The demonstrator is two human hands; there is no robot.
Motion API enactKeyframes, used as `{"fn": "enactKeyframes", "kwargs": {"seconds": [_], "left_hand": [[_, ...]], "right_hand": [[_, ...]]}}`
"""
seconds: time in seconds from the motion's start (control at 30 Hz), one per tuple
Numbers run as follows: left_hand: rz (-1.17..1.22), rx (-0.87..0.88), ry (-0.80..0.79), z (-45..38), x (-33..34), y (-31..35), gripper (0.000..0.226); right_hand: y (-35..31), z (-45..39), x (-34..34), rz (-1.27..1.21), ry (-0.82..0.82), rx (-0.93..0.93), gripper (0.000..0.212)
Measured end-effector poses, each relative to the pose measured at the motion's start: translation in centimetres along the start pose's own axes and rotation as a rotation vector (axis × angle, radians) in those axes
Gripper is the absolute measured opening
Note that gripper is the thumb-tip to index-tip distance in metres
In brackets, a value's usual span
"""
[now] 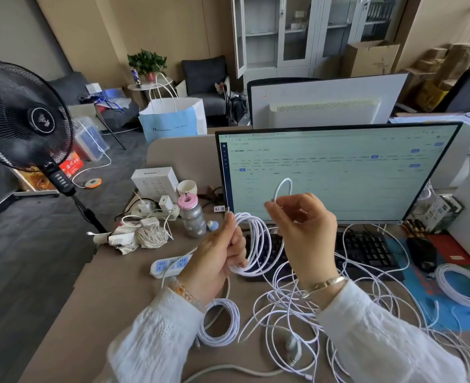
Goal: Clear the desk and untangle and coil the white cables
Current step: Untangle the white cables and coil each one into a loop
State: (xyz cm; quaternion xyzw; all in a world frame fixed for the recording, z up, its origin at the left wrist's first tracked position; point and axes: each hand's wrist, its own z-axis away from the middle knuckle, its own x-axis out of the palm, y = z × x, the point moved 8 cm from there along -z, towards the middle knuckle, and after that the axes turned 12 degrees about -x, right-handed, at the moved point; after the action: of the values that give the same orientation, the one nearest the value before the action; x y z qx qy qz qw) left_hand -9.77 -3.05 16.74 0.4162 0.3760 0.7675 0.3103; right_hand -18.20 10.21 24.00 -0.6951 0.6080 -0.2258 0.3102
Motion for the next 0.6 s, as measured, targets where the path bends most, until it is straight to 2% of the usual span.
{"fn": "enactKeyframes", "kwargs": {"seconds": [0.27,0.37,0.43,0.6], "left_hand": [[0.201,-0.088,-0.090,-0.5,1.3,-0.4,0.052],[0.255,-0.087,-0.084,-0.8,0.9,-0.7,0.048],[0.216,-0.073,-0.055,-1.0,0.4,-0.8,0.051],[0.120,0.030,-0.056,-0.3,0.9,0.3,0.036]], "right_hand": [[-1.3,2.5,2.6,0.073,-0.210,-0.168,0.011],[-2.1,3.4,2.9,0.112,-0.236,-0.244,0.007],[-2.5,3.9,3.0,0.129,-0.238,-0.295,0.009],[-3.2,5.3,3.1,0.200,-0.243,-0.391,0.016]]}}
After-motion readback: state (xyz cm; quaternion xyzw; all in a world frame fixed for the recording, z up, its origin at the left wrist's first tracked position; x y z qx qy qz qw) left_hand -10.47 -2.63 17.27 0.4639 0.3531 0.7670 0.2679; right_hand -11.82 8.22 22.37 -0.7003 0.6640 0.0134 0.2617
